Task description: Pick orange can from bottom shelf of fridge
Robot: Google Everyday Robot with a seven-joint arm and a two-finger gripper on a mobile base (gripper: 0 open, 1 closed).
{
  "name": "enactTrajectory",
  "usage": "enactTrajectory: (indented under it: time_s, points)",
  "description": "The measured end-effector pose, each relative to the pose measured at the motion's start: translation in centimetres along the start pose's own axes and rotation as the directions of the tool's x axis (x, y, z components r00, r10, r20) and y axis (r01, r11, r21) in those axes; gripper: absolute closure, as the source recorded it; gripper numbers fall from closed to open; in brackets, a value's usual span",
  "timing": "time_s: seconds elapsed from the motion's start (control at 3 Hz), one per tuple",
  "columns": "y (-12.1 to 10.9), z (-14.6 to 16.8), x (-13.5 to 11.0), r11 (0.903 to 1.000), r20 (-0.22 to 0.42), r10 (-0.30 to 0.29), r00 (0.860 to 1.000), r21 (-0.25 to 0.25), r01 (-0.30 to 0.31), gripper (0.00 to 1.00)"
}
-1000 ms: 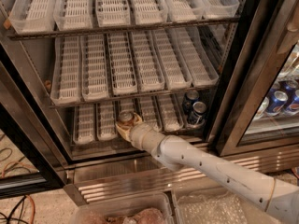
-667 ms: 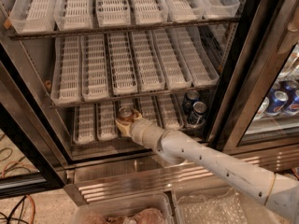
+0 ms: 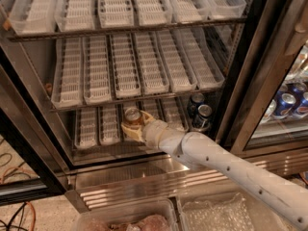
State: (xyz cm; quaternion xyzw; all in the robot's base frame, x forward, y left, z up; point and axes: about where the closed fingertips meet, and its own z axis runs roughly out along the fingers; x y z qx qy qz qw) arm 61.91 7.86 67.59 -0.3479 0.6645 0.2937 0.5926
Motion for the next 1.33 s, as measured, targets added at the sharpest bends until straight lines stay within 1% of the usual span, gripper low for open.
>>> enactTrajectory:
  time_s: [0.33, 0.67, 1.0, 1.33]
  points:
    - [1.4, -4.9, -2.4, 0.9990, -0.011, -0.003, 1.000, -0.046, 0.002, 1.00]
    - [2.6, -7.6, -3.7, 0.9944, -0.042, -0.010, 0.999, -0.105, 0.005, 1.00]
    - [4.4, -9.5, -5.0, 0.9812, -0.056, -0.013, 0.998, -0.193, 0.002, 1.00]
    - [5.5, -10.7, -5.8, 0.9681, -0.054, -0.007, 0.999, -0.250, -0.007, 1.00]
